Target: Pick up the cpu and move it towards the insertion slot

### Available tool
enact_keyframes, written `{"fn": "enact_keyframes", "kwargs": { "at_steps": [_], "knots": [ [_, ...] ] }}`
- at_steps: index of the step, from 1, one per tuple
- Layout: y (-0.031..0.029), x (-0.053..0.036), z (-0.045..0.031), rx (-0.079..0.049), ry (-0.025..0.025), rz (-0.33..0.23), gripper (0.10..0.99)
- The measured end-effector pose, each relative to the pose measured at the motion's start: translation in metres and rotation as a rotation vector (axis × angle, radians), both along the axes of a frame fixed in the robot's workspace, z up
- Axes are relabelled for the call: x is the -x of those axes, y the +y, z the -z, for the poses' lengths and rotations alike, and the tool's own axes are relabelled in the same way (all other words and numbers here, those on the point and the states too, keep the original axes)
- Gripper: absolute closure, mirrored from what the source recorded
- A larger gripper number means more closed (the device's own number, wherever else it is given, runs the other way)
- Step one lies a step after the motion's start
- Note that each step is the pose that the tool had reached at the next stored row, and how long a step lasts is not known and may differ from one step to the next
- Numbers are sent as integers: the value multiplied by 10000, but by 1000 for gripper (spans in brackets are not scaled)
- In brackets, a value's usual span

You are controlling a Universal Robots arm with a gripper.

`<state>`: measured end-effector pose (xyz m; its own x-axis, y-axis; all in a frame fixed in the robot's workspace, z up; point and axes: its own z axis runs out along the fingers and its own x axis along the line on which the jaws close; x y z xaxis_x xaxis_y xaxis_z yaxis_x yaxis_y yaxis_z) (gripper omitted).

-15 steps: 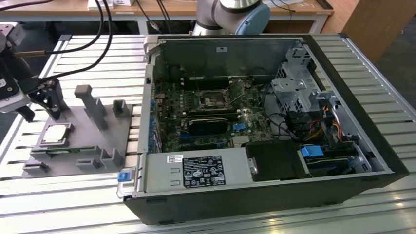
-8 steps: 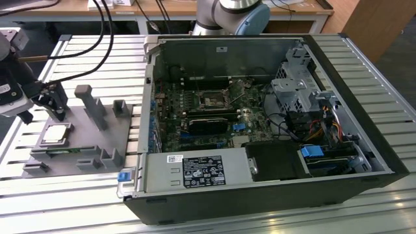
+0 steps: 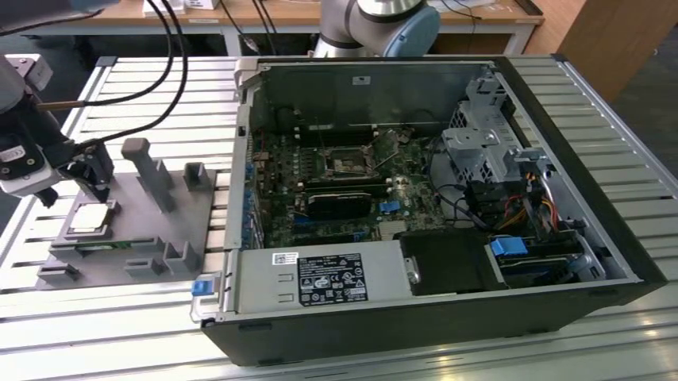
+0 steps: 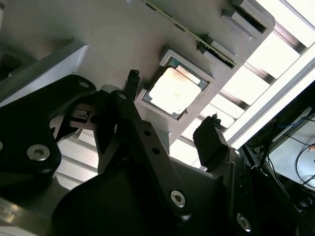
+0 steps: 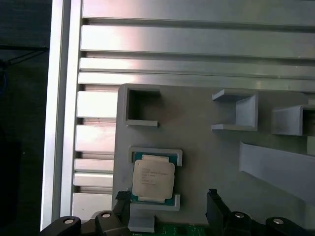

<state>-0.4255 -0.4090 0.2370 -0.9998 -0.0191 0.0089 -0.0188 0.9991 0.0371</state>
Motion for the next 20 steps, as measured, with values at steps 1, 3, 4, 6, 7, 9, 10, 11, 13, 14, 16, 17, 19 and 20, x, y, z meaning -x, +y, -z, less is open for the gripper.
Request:
{"fn": "enact_keyframes", "kwargs": {
  "at_steps": [1, 3, 4, 6, 7, 9, 10, 11, 13, 14, 16, 17, 19, 20],
  "knots": [
    [0, 1, 12, 0, 8, 0, 365],
    [-1, 5, 33, 0, 10, -1, 365],
    [0, 12, 44, 0, 11, 0, 365],
    [0, 23, 73, -1, 8, -1, 365],
    [-1, 25, 88, -1, 8, -1, 365],
    [0, 29, 116, 0, 10, 0, 365],
    [0, 32, 132, 2, 9, 4, 365],
    [1, 39, 146, 13, 8, 28, 365],
    [1, 50, 175, 21, 6, 102, 365],
    [2, 51, 190, 21, 4, 117, 365],
    [5, 53, 215, 21, 5, 122, 365],
    [7, 58, 223, 22, 7, 123, 365],
    [11, 71, 246, 26, 7, 127, 365],
    [12, 78, 260, 27, 6, 132, 365]
  ]
}}
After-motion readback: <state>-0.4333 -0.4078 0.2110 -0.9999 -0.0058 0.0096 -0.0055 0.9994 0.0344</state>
